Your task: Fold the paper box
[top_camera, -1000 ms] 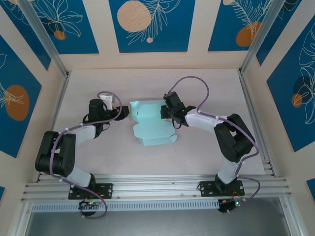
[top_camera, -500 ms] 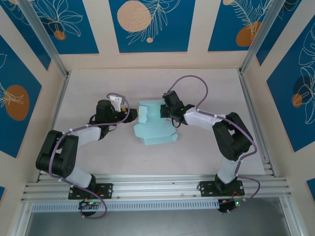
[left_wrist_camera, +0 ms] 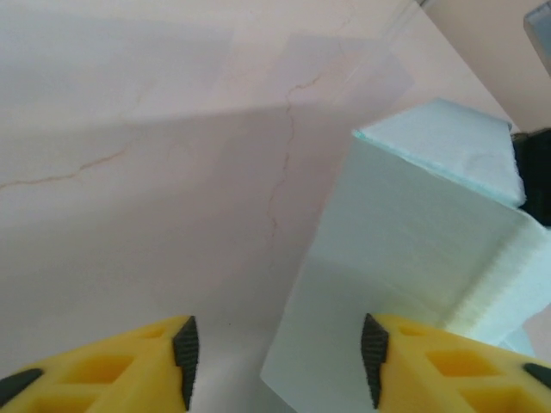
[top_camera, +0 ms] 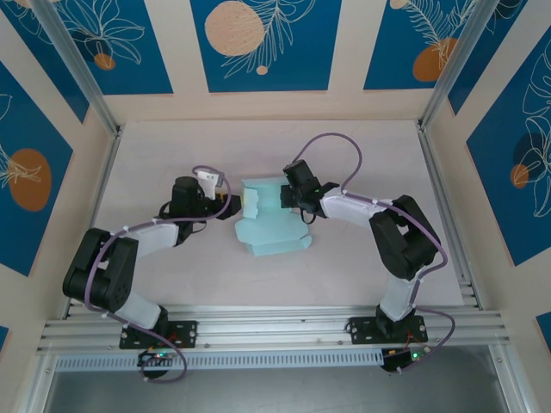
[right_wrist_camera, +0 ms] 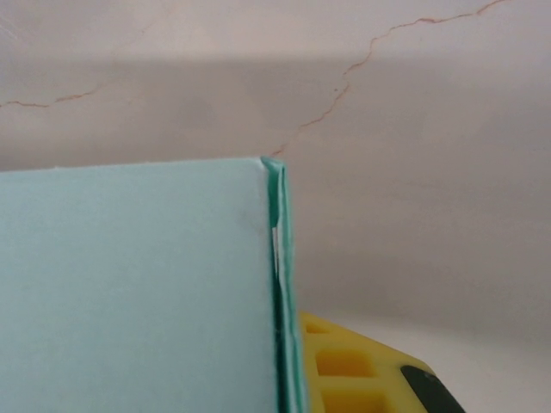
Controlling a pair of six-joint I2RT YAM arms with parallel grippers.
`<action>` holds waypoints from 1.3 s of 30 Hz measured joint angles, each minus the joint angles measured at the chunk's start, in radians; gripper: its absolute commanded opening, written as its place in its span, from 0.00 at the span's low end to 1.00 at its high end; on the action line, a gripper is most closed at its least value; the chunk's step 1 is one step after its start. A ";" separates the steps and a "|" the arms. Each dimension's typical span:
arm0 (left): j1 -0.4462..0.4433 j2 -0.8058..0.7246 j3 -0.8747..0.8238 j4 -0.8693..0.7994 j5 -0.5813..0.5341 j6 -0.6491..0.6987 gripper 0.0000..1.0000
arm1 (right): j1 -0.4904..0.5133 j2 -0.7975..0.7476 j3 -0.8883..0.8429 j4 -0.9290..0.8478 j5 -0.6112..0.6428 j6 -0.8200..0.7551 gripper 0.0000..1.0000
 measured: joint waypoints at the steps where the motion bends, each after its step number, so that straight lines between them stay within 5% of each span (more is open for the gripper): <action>1: 0.000 -0.005 0.000 -0.012 0.003 0.008 0.42 | 0.000 0.001 0.000 0.000 0.000 0.000 0.00; 8: -0.005 -0.064 -0.002 -0.099 0.011 0.055 0.41 | 0.000 0.005 0.004 0.000 0.000 0.000 0.00; 14: -0.006 -0.081 -0.002 -0.117 0.040 0.066 0.51 | 0.000 0.005 0.007 0.004 -0.001 0.000 0.00; 25: -0.012 -0.067 0.000 -0.113 0.037 0.077 0.48 | 0.011 0.005 0.013 0.005 -0.001 0.000 0.00; 39: -0.135 -0.045 0.020 -0.084 -0.315 0.163 0.37 | 0.045 0.005 0.043 -0.011 0.034 0.016 0.00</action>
